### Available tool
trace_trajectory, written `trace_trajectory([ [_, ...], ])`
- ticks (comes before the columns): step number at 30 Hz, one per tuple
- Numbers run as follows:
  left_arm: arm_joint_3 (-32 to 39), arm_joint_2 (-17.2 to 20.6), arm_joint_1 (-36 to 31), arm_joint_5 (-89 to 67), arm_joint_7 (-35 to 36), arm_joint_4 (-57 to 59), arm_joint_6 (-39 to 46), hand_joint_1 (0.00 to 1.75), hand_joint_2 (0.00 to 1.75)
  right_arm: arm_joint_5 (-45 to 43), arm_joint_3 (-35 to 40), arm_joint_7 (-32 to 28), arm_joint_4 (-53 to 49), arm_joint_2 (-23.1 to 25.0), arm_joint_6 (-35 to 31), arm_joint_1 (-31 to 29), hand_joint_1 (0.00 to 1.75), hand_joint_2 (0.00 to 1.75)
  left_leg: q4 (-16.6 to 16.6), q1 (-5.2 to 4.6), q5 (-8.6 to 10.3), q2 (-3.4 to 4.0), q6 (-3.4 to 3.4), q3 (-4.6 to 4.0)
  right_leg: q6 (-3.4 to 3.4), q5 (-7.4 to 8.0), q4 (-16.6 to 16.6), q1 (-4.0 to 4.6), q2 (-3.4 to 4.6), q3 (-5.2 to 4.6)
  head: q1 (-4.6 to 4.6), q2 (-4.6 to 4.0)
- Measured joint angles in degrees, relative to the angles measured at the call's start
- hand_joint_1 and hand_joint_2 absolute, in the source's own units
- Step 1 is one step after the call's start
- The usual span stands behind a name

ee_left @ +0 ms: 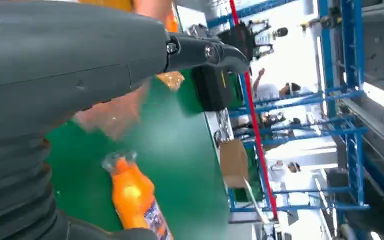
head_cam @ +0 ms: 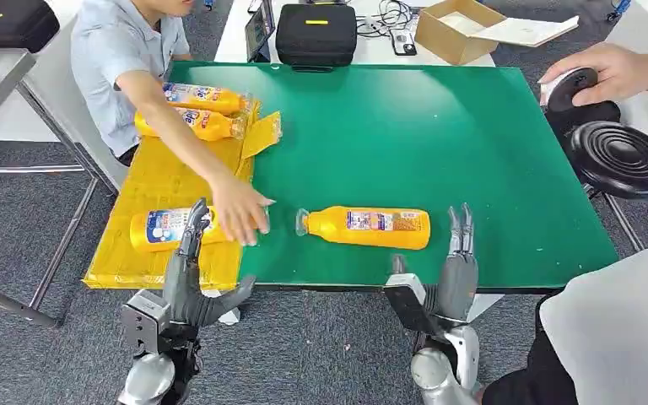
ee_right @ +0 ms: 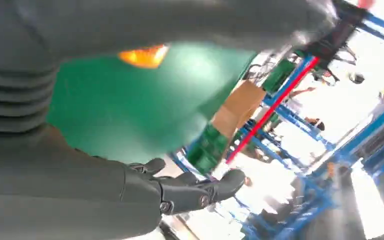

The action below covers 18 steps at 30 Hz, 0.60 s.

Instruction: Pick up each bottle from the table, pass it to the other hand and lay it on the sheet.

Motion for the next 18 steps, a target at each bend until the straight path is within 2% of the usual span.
trace_trajectory([
  [3,-0.72,-0.13,-2.31,1.36,0.88,1.94,-0.68,0.00,1.75,12.46,-1.95,1.00,6.54,-1.65,-0.04,-4.03,0.00,1.75,0.01,-0.02,0.04,-0.05,0.06,0.00,0.05,0.04,0.00,-0.02,-0.01,0.01,0.00,0.00],
  [9,-1.75,-1.09,-6.70,2.83,1.65,6.56,-1.31,0.00,1.75,25.44,-6.58,2.22,19.37,-2.15,-0.09,-11.58,0.00,1.75,0.02,-0.01,0.08,-0.02,0.06,0.01,0.03,0.06,0.02,0.03,0.00,0.01,0.00,0.00],
  [18,-2.54,-1.88,-10.45,4.64,7.94,12.77,-2.19,0.00,1.75,33.69,-8.00,13.70,33.53,-2.87,-0.11,-19.78,0.00,1.75,0.02,0.01,0.08,-0.02,0.06,-0.01,0.03,0.05,0.02,0.03,0.00,-0.01,0.00,0.00],
])
